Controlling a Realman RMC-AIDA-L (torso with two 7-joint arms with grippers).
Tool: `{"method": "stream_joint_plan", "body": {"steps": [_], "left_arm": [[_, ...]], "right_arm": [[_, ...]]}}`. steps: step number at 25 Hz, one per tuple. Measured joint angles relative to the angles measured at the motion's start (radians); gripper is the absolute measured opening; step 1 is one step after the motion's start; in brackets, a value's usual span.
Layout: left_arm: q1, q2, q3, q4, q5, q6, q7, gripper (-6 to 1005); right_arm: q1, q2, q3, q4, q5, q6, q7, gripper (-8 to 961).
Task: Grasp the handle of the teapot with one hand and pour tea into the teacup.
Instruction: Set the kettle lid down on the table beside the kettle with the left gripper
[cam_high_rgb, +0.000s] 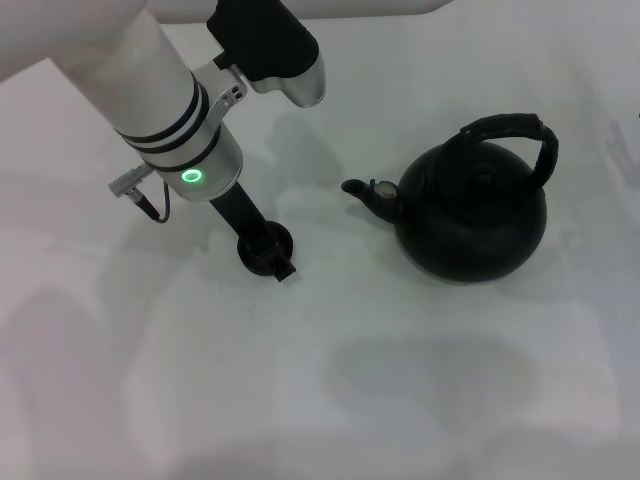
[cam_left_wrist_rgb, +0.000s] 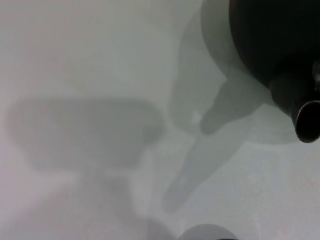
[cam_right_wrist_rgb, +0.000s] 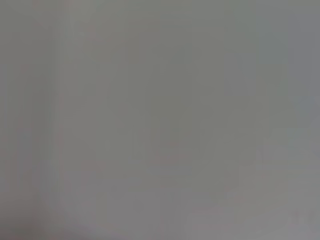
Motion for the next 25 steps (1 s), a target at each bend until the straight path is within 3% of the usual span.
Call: {"method": "stream_joint_plan", "body": {"steps": [13,25], "left_arm": [[0.003,0.001,0.001,0.042,0.001,-0.006,-0.016,884],[0.076,0.0,-0.018,0.262,-0.015,-0.029,-0.019,887]], "right_arm": [[0.0,0.0,-0.001,0.0,-0.001,0.01,0.0,804],[-0.001,0.0,0.0,0.01,0.0,0.009,0.0,801]]}}
